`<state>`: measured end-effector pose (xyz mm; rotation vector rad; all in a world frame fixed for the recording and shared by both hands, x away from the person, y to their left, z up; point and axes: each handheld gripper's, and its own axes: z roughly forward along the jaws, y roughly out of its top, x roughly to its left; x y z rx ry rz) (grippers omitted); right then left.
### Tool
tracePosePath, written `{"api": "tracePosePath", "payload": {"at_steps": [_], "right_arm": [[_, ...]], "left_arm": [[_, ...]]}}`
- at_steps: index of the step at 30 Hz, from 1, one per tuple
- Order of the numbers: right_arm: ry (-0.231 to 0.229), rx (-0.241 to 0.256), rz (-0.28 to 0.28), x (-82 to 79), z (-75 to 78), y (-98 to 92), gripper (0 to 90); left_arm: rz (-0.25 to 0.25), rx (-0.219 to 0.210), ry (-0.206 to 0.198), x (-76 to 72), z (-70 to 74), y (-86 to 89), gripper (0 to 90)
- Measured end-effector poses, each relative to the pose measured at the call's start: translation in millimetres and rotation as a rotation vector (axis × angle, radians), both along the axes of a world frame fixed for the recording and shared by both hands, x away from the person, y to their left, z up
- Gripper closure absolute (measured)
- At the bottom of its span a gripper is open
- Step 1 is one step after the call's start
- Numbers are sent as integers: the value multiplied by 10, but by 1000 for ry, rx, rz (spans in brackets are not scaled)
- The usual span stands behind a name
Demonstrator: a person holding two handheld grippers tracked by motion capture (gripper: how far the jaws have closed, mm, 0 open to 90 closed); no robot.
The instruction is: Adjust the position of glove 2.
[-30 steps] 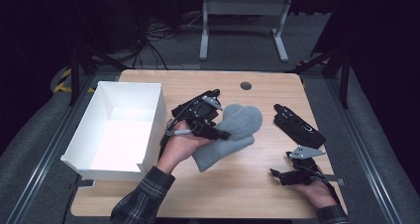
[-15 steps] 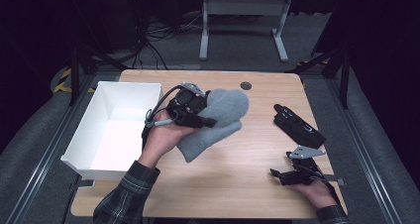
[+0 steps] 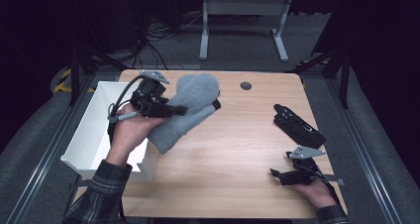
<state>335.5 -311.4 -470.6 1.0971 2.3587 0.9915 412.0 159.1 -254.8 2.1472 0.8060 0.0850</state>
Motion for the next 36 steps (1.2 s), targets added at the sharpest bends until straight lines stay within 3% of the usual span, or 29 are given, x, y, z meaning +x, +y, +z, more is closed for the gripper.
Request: {"api": "tracePosePath", "payload": {"at_steps": [14, 20, 27, 36], "right_arm": [[0, 1, 0, 0, 0, 0, 76], [0, 1, 0, 0, 0, 1, 76], [0, 0, 0, 0, 0, 0, 75], [-2, 0, 0, 1, -1, 0, 76]], "left_arm": [[165, -16, -2, -57, -31, 761, 715], [231, -33, 17, -92, -120, 1052, 715], [287, -38, 53, -73, -306, 1277, 716], [328, -23, 151, 57, -707, 1427, 715]]}}
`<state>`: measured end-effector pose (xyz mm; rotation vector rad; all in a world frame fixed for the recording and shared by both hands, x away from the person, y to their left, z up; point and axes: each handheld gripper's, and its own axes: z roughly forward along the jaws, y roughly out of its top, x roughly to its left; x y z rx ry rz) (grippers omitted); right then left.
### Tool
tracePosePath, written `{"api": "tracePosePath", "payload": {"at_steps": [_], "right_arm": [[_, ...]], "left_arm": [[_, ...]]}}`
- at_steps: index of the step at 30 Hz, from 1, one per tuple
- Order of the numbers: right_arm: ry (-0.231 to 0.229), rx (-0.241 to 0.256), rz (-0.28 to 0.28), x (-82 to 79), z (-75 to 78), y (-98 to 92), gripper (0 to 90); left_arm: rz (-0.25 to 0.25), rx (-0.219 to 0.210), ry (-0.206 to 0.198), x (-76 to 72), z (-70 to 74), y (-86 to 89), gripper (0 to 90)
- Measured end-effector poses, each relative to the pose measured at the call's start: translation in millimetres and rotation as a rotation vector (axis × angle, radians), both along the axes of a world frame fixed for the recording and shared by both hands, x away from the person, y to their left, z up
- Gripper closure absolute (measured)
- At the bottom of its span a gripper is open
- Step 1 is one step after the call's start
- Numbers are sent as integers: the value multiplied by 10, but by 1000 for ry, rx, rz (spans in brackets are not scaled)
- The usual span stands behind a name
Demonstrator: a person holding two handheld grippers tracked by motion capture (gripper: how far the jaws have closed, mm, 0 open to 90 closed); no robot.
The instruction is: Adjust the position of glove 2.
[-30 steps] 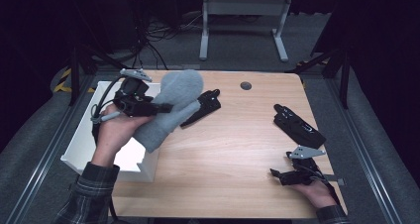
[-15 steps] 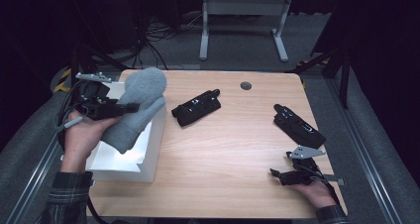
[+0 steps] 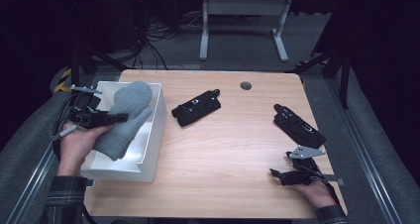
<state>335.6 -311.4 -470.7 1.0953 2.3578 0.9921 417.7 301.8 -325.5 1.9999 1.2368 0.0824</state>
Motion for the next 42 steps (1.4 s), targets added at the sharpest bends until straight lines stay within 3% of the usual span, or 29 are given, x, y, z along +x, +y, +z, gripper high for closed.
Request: {"api": "tracePosePath", "payload": {"at_steps": [11, 17, 20, 22, 27, 29, 34, 42], "right_arm": [[1, 1, 0, 0, 1, 0, 75], [1, 1, 0, 0, 0, 0, 76], [0, 1, 0, 0, 0, 0, 75], [1, 1, 0, 0, 0, 0, 76], [0, 1, 0, 0, 0, 0, 75], [0, 1, 0, 0, 0, 0, 75], [0, 0, 0, 0, 0, 0, 75], [0, 0, -1, -1, 0, 1, 74]], "left_arm": [[11, 16, 142, 209, -586, -26, 710], [15, 41, 199, 289, -813, -46, 695], [23, 118, 229, 327, -950, -82, 659], [37, 144, 229, 340, -985, -78, 596], [80, 201, 158, 307, -865, -91, 373], [85, 210, 126, 285, -788, -102, 331], [91, 192, 43, 221, -541, -132, 261], [33, 133, -69, 103, -166, -325, 210]]}}
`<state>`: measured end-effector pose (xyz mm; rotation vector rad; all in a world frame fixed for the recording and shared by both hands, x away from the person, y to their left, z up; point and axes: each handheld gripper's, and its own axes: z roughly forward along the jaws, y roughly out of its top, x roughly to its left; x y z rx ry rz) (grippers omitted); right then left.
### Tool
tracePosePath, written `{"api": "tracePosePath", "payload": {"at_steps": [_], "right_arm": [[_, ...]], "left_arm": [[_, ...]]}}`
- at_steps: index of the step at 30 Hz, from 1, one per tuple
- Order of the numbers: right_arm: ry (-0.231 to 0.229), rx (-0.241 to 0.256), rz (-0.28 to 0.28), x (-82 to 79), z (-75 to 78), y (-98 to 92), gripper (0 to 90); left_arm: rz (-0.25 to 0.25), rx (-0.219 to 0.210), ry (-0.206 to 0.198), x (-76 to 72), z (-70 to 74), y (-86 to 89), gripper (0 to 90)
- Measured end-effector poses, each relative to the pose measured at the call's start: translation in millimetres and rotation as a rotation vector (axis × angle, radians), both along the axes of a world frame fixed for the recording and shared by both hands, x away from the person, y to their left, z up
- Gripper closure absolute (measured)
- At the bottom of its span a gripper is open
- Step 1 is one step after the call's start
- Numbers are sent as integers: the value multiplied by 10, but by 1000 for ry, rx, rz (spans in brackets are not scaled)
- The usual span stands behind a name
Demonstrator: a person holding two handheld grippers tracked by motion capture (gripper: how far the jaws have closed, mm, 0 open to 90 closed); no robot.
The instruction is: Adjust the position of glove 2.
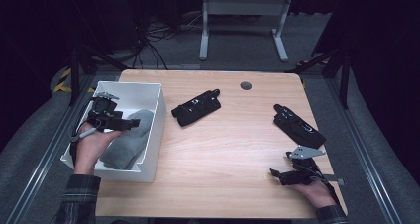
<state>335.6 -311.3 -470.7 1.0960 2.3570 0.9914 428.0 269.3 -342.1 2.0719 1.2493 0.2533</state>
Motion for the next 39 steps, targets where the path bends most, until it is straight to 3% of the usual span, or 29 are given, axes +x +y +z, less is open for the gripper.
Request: {"api": "tracePosePath", "payload": {"at_steps": [6, 17, 27, 39], "right_arm": [[-1, -5, -1, -1, -1, 4, 68], [-1, -4, -2, -2, 0, 5, 68], [-1, -4, -1, -2, 0, 4, 68], [-1, -4, -1, -2, 0, 4, 68]], "left_arm": [[-94, -47, -44, -61, 213, -290, 181], [-197, -65, -77, -97, 320, -749, 147], [-288, -76, -89, -144, 269, -1191, 145], [-364, -75, -90, -227, 41, -1693, 144]]}}
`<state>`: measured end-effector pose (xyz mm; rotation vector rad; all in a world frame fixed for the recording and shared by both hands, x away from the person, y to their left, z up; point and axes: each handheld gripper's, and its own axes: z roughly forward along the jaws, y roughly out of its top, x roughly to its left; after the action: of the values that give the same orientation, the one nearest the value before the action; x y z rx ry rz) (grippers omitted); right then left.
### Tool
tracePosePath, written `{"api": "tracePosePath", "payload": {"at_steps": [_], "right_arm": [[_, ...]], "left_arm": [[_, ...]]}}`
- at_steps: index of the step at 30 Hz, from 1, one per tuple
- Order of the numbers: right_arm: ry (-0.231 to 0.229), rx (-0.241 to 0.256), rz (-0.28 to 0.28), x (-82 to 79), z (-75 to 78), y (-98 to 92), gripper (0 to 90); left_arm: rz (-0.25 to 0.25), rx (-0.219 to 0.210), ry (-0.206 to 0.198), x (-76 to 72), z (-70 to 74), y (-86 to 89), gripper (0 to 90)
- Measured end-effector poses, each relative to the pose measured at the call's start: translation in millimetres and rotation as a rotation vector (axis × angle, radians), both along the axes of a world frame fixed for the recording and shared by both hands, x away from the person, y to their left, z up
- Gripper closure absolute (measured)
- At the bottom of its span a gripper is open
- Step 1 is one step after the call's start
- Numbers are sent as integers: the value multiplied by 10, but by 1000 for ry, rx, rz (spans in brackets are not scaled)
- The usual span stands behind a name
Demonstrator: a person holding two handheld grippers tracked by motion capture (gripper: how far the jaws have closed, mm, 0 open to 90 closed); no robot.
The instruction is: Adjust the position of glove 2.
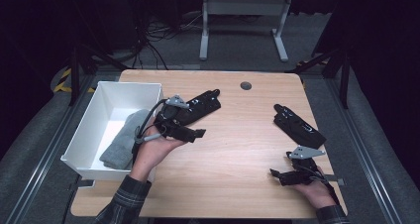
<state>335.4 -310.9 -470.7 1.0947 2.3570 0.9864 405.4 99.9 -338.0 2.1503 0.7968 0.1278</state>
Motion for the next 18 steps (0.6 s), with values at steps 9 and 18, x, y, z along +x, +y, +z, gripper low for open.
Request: {"api": "tracePosePath", "payload": {"at_steps": [9, 18], "right_arm": [[0, 0, 0, 0, 0, 0, 68], [0, -1, -1, 1, 0, 0, 65]], "left_arm": [[-31, 39, -3, -64, -323, -252, 144], [-36, 75, 0, -127, -705, -339, 129]]}}
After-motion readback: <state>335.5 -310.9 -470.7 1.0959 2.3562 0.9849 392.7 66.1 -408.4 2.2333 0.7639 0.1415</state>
